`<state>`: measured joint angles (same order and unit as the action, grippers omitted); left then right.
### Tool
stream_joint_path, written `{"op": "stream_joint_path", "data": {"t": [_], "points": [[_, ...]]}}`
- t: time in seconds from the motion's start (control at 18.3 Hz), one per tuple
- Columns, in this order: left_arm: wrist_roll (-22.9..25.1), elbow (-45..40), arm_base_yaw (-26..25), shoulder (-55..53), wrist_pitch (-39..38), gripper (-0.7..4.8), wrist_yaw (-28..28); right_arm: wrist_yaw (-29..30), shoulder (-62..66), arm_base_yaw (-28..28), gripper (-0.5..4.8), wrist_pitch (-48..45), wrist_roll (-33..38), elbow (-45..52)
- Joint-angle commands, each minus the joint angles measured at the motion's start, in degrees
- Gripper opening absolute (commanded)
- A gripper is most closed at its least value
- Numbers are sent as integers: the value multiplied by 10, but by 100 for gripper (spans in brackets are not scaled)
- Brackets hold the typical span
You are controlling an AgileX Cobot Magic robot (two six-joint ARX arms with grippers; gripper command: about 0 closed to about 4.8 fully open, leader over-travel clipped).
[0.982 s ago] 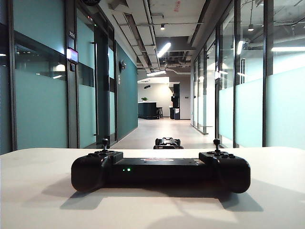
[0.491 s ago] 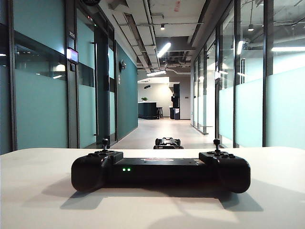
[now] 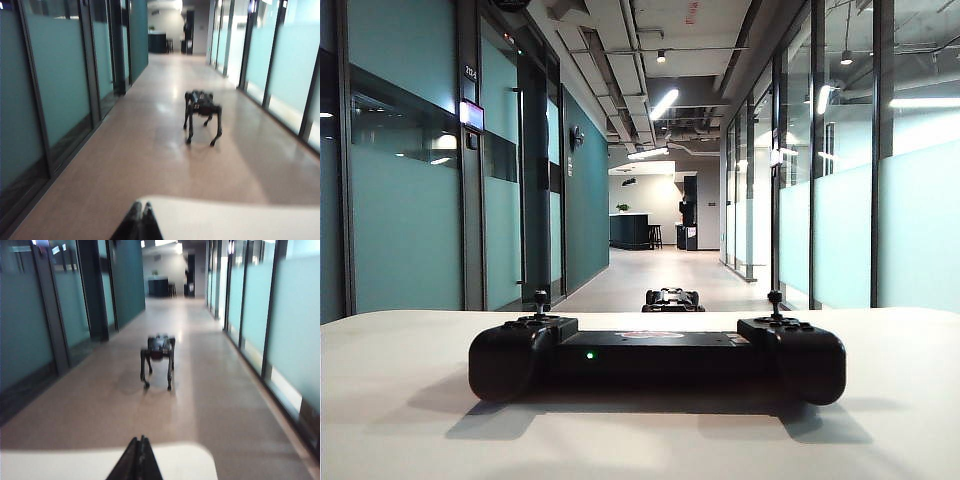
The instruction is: Push the left joystick on the remote control sitting on the white table forward to make the robot dog walk in a straight line until it approaches the door.
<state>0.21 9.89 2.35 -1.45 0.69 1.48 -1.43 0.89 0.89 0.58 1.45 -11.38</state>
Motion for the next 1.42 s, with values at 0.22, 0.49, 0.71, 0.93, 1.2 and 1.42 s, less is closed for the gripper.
{"op": "stream_joint_path", "data": {"t": [0.22, 0.49, 0.71, 0.93, 1.2, 1.42], "points": [[-27, 108, 0, -106, -47, -5, -54, 3, 93, 0, -3, 61, 1, -122], [-87, 203, 0, -213, -74, -5, -147, 33, 203, 2, -3, 115, 5, -223], [-101, 293, 2, -284, -136, -5, -169, 29, 265, 29, -3, 134, 5, -269], [-96, 357, 22, -353, -190, -5, -165, 14, 335, 97, -4, 196, 50, -322], [-63, 405, 124, -425, -253, -5, -131, -76, 416, 213, -4, 248, 66, -375], [-62, 441, 185, -482, -290, -5, -144, -88, 473, 285, -4, 303, 130, -404]]}}
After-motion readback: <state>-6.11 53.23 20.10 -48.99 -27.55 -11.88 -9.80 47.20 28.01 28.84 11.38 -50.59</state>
